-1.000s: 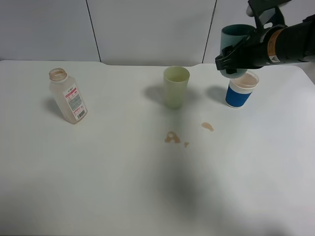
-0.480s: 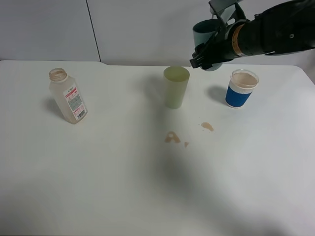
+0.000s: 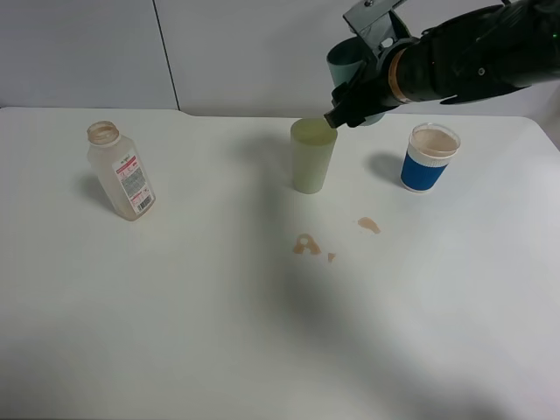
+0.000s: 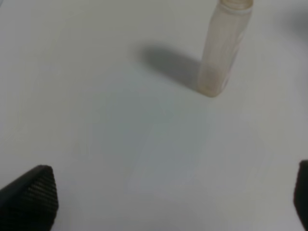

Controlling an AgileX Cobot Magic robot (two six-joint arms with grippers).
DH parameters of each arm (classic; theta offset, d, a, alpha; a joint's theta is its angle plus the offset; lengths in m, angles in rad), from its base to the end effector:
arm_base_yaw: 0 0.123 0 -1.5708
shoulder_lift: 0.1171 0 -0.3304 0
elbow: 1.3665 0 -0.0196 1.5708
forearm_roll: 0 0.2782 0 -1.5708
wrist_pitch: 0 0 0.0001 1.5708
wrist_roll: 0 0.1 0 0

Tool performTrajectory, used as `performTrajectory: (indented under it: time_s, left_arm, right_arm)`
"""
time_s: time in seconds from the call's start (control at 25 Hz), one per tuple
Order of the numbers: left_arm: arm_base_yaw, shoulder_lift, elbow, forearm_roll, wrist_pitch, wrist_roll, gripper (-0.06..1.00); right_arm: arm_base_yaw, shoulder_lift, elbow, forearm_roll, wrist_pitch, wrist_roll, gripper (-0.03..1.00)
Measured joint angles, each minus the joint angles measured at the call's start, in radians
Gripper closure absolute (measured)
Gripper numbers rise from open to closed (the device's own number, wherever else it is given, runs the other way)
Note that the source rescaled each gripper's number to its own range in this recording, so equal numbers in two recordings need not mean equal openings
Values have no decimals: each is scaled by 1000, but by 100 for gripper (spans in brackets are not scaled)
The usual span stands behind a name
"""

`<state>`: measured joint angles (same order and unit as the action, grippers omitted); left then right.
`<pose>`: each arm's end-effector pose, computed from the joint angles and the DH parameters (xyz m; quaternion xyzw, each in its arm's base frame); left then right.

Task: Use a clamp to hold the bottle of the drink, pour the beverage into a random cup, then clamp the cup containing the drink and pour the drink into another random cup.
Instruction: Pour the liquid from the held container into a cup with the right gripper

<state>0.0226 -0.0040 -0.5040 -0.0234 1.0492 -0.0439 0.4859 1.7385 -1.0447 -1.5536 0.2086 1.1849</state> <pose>-0.0191 -0.0025 0.2886 -0.0278 0.8476 -0.0173 0.5296 0.3747 0.1743 0.2415 -0.3216 0.8227 -0.0652 0.4641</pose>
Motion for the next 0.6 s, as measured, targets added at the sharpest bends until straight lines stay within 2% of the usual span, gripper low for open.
performTrajectory:
  time_s: [0.4, 0.6]
  left_arm:
    - [0, 0, 0, 0, 0, 0, -6]
    - [0, 0, 0, 0, 0, 0, -6]
  right_arm:
    - [38, 0, 0, -7, 73, -88, 97]
    - [63, 0, 0, -42, 116, -114, 97]
